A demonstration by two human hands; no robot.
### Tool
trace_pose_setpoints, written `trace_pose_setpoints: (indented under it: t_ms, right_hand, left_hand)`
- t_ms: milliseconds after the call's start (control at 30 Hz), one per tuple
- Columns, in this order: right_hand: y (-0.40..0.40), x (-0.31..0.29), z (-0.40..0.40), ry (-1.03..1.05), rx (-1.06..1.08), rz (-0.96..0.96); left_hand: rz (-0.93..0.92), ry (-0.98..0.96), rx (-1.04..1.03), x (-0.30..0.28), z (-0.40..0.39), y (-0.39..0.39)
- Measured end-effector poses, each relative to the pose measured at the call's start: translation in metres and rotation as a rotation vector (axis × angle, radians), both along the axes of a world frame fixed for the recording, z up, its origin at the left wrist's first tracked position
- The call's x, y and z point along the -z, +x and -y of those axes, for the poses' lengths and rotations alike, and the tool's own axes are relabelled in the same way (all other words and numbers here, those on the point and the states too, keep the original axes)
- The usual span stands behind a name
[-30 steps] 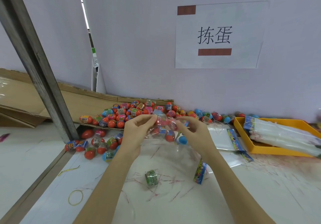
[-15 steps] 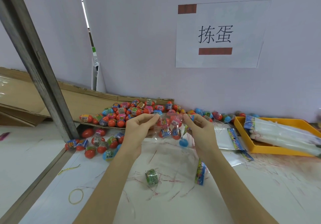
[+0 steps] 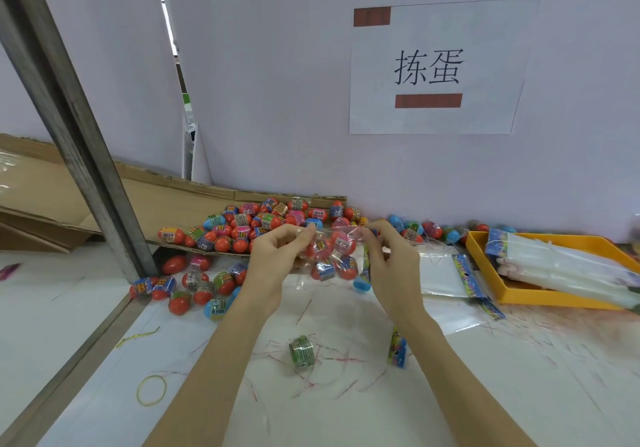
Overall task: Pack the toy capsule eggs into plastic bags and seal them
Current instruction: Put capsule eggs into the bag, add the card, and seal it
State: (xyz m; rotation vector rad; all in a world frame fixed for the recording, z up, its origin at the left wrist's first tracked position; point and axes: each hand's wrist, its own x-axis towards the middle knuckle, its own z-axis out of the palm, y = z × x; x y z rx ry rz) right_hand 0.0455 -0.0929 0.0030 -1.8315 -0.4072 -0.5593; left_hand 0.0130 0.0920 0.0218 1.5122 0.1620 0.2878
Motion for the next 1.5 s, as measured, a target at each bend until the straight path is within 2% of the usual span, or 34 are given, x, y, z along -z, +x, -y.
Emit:
trace_pose_setpoints:
  t_ms: [100, 233, 300, 433, 600, 633, 733, 833, 967, 1033, 1133, 1267, 1367, 1500]
  right_hand:
    - [0.003, -0.002, 0.0, -0.039, -0.024, -0.005]
    - [0.0, -0.008, 0.001, 0.145, -0.244, -0.277]
    - [-0.001, -0.007, 0.001, 0.116, -0.288, -0.335]
    - [0.002, -0.002, 0.001, -0.075, -0.157, -0.243]
    - [0.002, -0.007, 0.006, -0.059, -0.114, -0.106]
    - [0.003, -0.007, 0.008, -0.05, -0.141, -0.103]
    - [0.002, -0.011, 0.01, -0.013, -0.216, -0.146]
    - [-0.001, -0.014, 0.009, 0.068, -0.222, -0.187]
    - [-0.005, -0.021, 0.007, 0.38, -0.33, -0.451]
    - [-0.004, -0.022, 0.009, 0.371, -0.371, -0.524]
    - [-0.004, -0.02, 0.012, 0.294, -0.346, -0.509]
    - [-0.001, -0.018, 0.011, 0.353, -0.303, -0.52]
    - [0.0, -0.014, 0.007, 0.321, -0.257, -0.461]
    - [-0.003, -0.009, 0.004, 0.237, -0.297, -0.418]
  left_hand:
    - [0.038, -0.004, -0.047, -0.001, 0.0, -0.001]
    - [0.084, -0.049, -0.155, 0.0, -0.001, -0.001]
    - [0.073, -0.053, -0.158, 0.0, -0.003, -0.001]
    - [0.015, -0.109, -0.136, -0.001, -0.007, 0.0]
    - [-0.096, -0.169, 0.001, -0.006, -0.011, 0.002]
    - [-0.129, -0.139, 0.043, -0.007, -0.011, 0.003]
    - [-0.204, 0.113, 0.19, -0.006, -0.013, 0.001]
    - [-0.105, 0.203, 0.334, -0.001, -0.007, -0.002]
    - [0.017, 0.165, 0.183, -0.002, 0.003, -0.001]
    - [0.04, 0.154, 0.134, 0.0, 0.003, 0.001]
    - [0.054, 0.144, 0.086, 0.003, -0.001, 0.003]
    - [0.052, 0.17, 0.112, 0.002, -0.003, 0.003]
    - [0.017, 0.188, 0.145, 0.003, -0.006, 0.002]
    - [0.007, 0.184, 0.169, 0.003, -0.007, 0.002]
